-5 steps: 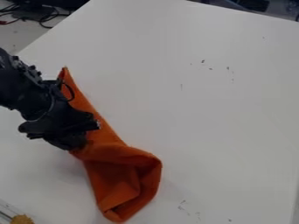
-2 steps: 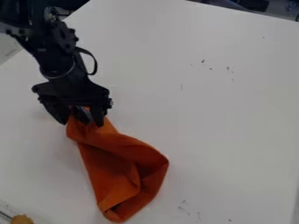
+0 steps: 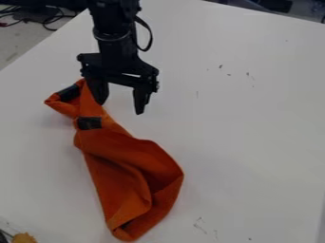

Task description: Fold the cloth from top right to bottom left

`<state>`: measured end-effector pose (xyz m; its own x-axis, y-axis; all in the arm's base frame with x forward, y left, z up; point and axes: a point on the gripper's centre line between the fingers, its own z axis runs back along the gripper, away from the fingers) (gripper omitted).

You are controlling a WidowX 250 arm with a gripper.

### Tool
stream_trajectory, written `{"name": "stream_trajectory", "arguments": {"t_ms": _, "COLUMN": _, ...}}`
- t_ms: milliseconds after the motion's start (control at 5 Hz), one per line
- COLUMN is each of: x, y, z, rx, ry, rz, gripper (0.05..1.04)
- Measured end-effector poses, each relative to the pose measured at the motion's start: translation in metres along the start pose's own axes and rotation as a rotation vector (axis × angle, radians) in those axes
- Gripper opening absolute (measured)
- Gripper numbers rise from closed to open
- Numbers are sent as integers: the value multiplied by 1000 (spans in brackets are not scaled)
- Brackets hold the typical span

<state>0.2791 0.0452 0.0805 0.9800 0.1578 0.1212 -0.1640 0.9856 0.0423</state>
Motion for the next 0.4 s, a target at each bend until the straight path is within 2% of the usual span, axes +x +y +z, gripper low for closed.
{"name": "stream_trajectory", "arguments": {"t_ms": 200, "x": 13, "y": -13, "z": -3, "rx": -4, "ry": 48, "rz": -24, "gripper": 1001}}
{"name": "stream_trajectory", "arguments": {"t_ms": 400, "x": 27, "y": -24, "z": -4, "rx": -3, "ry": 72, "rz": -32, "gripper": 1001}}
